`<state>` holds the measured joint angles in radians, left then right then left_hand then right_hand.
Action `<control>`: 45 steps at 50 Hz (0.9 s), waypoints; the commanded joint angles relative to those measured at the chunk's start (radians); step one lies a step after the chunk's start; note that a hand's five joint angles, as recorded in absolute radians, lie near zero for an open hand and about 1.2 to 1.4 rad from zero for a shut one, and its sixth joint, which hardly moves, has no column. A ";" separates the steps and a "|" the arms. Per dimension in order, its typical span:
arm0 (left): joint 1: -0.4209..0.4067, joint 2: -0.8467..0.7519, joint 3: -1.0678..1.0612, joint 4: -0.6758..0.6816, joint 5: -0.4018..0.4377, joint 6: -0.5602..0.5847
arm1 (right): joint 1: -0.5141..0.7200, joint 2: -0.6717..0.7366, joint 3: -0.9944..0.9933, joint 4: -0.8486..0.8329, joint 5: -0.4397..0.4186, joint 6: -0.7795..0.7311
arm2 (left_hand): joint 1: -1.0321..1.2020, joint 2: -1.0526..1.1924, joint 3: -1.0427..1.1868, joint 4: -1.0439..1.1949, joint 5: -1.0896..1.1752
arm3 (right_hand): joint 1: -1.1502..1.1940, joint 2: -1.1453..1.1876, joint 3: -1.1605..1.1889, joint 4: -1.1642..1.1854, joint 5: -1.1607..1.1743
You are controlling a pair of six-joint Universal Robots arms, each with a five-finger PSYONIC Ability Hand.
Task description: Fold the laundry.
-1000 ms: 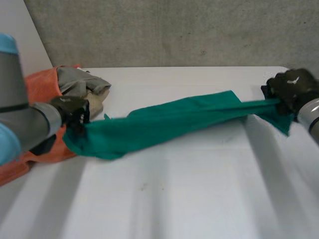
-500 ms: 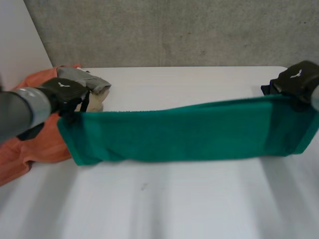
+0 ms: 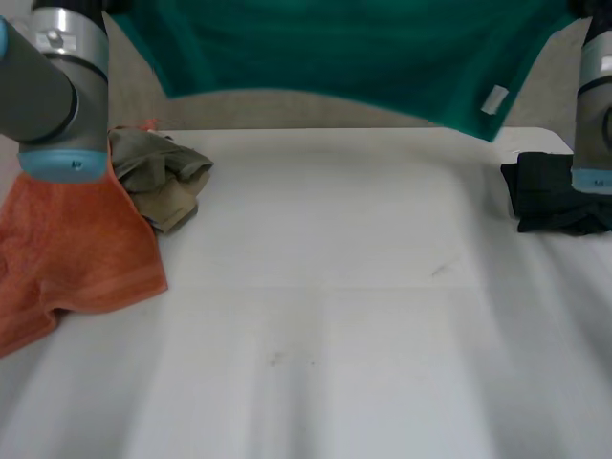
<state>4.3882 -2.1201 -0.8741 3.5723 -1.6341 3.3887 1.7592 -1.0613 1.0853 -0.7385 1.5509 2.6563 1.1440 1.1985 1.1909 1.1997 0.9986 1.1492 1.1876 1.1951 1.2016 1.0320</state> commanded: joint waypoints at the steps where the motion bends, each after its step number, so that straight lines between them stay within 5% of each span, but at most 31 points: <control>1: 0.002 -0.011 -0.143 -0.035 0.020 0.006 | -0.006 0.060 0.025 0.116 -0.041 -0.006 | 0.252 0.198 0.205 0.197 0.223 | 0.247 0.209 0.201 0.195 0.190; 11: -0.013 -0.055 -0.433 -0.015 0.094 0.018 | -0.020 0.161 0.149 0.326 -0.109 -0.047 | 0.252 0.198 0.205 0.197 0.223 | 0.247 0.209 0.201 0.195 0.190; 20: -0.006 0.061 -0.716 -0.079 0.106 0.093 | -0.066 0.075 0.312 0.566 -0.146 -0.219 | 0.252 0.198 0.205 0.197 0.223 | 0.247 0.209 0.201 0.195 0.190; 24: 0.001 0.201 -0.842 -0.242 0.122 0.159 | -0.102 -0.031 0.401 0.759 -0.146 -0.352 | 0.252 0.198 0.205 0.197 0.223 | 0.247 0.209 0.201 0.195 0.190; 29: 0.004 0.411 -0.992 -0.621 0.134 0.331 | -0.191 -0.205 0.540 1.104 -0.118 -0.598 | 0.252 0.198 0.205 0.197 0.223 | 0.247 0.209 0.201 0.195 0.190; 34: 0.037 0.502 -1.062 -0.877 0.140 0.442 | -0.250 -0.289 0.594 1.153 -0.156 -0.743 | 0.252 0.198 0.205 0.197 0.223 | 0.247 0.209 0.201 0.195 0.190; 45: 0.037 0.327 -0.904 -0.574 0.157 0.396 | -0.126 -0.085 0.486 0.881 -0.117 -0.509 | 0.252 0.198 0.205 0.197 0.223 | 0.247 0.209 0.201 0.195 0.190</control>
<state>4.4417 -1.6621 -1.8847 2.8141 -1.4615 3.8358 1.5540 -1.2806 1.6495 0.3022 1.3902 1.9985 1.1440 1.2037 1.1944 1.2001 0.9987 1.1487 1.1876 1.1952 1.2017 1.0335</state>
